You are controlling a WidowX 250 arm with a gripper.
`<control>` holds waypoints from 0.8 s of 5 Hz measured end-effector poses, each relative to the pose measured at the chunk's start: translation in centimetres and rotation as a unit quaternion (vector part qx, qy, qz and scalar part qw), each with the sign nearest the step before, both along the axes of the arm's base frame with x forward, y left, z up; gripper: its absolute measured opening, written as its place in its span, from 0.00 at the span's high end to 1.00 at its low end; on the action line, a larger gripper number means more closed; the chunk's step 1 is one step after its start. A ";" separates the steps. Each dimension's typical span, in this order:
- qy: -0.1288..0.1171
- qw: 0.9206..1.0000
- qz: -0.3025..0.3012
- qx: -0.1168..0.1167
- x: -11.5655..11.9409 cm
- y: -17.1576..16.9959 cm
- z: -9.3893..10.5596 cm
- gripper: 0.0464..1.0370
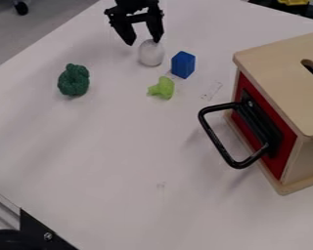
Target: Move the white toy to the bottom left of the drawer
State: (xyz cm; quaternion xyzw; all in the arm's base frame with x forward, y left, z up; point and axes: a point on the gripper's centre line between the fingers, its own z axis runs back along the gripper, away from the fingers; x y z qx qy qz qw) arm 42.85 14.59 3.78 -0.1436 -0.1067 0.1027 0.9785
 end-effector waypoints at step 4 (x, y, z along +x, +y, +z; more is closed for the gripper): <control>0.026 0.999 -0.030 0.001 -0.4 -1.6 -2.5 0.08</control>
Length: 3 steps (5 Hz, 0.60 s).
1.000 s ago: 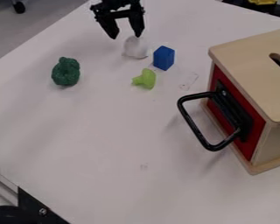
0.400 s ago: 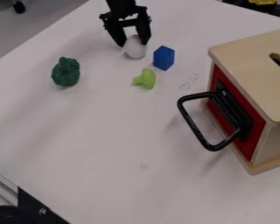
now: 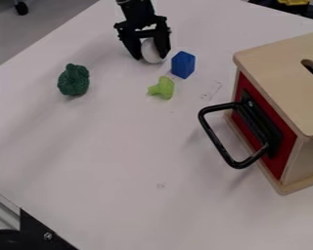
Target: Move the white toy to the bottom left of the drawer
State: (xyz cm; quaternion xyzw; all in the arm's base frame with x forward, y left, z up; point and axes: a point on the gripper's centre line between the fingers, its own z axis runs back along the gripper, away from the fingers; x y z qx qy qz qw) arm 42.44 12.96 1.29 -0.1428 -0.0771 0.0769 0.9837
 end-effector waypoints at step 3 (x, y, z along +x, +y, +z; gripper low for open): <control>-0.003 1.000 0.006 0.012 -0.1 0.1 -0.2 0.28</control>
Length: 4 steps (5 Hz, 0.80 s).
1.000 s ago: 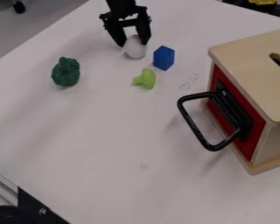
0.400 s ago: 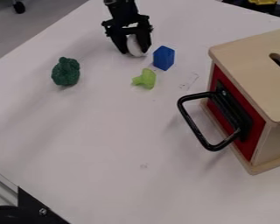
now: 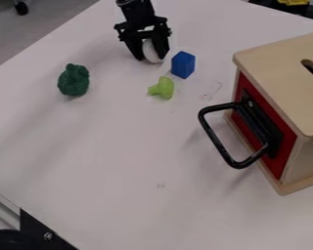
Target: Move the white toy to the bottom left of the drawer
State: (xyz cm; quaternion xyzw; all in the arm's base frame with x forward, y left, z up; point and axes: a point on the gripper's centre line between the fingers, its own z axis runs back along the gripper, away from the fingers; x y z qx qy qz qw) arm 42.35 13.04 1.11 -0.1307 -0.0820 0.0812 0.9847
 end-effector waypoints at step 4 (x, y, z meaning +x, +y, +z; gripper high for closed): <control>-0.030 0.999 0.012 0.038 -2.6 0.1 6.1 0.28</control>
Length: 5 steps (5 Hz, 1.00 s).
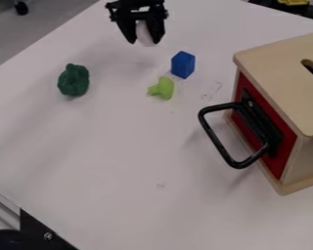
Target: Move the white toy to the bottom left of the drawer
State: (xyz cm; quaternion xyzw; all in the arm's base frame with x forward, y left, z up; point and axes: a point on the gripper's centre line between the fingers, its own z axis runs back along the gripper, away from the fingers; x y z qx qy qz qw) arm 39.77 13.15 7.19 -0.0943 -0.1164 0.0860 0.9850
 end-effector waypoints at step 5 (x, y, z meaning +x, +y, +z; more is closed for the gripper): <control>-0.004 0.999 0.044 0.015 -12.1 -1.1 0.5 0.28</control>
